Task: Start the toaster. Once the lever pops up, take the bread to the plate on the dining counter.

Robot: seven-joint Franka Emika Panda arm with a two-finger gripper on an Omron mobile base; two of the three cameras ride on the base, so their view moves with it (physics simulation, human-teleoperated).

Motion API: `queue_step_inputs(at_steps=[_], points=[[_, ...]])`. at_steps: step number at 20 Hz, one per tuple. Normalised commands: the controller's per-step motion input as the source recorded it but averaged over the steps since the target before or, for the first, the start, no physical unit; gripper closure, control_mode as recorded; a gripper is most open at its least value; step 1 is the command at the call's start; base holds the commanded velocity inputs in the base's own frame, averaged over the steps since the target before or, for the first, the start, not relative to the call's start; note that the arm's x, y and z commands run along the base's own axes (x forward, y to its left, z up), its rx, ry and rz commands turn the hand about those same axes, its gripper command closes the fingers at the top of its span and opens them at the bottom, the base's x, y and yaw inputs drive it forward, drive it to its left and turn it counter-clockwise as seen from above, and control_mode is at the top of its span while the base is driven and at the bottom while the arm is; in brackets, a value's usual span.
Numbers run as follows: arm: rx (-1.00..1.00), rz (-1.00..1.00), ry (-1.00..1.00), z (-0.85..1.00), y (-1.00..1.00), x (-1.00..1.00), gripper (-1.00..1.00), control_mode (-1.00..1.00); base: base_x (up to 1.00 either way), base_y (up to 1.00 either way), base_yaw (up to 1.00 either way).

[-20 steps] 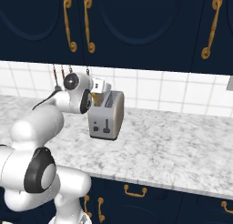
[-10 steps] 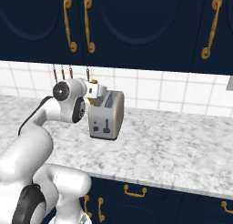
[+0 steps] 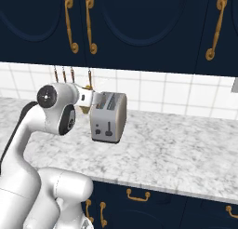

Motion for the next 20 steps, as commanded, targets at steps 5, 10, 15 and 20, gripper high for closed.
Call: queue_step_inputs(at_steps=[5, 10, 15, 20], points=[[0.0, 0.0, 0.3, 0.08, -0.02, -0.26, 1.0, -1.0, 0.0, 0.0, 0.0], [0.0, 0.02, 0.13, 0.0, 0.0, -0.24, 1.0, -1.0, 0.0, 0.0, 0.0], [0.03, 0.09, -0.08, -0.02, -0.09, -0.77, 1.0, -1.0, 0.0, 0.0, 0.0], [0.05, 0.03, -0.08, 0.0, -0.09, -0.32, 1.0, -1.0, 0.0, 0.0, 0.0]])
